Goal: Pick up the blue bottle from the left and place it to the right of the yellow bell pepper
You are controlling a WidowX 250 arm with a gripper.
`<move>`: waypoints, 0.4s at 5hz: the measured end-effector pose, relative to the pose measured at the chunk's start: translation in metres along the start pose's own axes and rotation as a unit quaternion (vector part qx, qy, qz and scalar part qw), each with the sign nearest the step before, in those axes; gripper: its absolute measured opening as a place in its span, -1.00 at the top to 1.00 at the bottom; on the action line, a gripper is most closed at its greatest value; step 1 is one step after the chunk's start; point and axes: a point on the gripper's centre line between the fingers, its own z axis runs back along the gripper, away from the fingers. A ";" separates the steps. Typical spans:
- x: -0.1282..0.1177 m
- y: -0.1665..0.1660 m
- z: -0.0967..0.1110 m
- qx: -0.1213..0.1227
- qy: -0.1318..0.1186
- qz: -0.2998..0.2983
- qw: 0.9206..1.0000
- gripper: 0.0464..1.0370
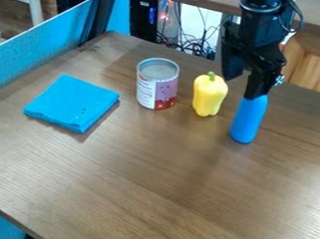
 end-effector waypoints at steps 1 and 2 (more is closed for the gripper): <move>-0.002 -0.001 0.016 -0.005 -0.018 -0.005 1.000 -0.94; -0.008 0.005 0.035 -0.005 -0.035 0.013 0.999 -0.93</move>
